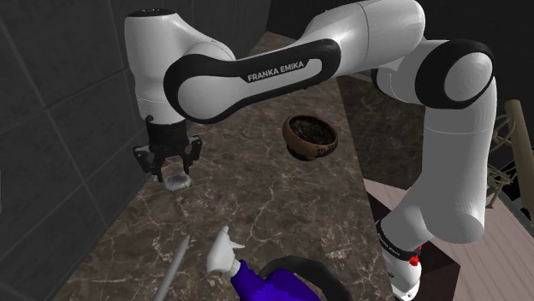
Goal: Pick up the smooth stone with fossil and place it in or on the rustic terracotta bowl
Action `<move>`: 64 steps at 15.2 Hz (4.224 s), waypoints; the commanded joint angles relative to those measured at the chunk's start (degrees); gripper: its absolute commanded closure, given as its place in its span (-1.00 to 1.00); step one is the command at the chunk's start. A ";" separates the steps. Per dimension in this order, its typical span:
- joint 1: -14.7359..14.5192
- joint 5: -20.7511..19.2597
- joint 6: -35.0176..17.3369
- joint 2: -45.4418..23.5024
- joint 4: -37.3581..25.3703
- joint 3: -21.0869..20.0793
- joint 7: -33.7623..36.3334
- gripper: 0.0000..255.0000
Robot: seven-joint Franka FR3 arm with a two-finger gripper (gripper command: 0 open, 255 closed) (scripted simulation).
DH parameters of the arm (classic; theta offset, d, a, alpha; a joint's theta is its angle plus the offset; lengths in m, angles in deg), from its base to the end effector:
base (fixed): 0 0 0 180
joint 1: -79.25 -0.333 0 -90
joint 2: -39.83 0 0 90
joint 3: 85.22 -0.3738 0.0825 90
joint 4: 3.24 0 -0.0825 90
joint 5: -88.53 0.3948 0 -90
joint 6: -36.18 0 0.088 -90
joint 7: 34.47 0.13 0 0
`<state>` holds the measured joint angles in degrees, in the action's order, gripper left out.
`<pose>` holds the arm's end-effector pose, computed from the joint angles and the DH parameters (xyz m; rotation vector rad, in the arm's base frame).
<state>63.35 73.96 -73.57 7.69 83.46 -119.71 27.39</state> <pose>0.5305 0.4865 0.3972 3.1197 -0.2661 -0.1431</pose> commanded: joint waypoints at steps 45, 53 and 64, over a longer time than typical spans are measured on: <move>-6.57 -10.47 -13.34 9.83 16.35 3.59 26.34 1.00; -6.03 -8.10 -8.60 12.46 13.62 2.58 24.22 1.00; -5.81 -5.71 -1.51 14.94 8.34 1.68 21.76 1.00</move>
<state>57.52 68.01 -76.01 22.40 92.57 -117.95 49.47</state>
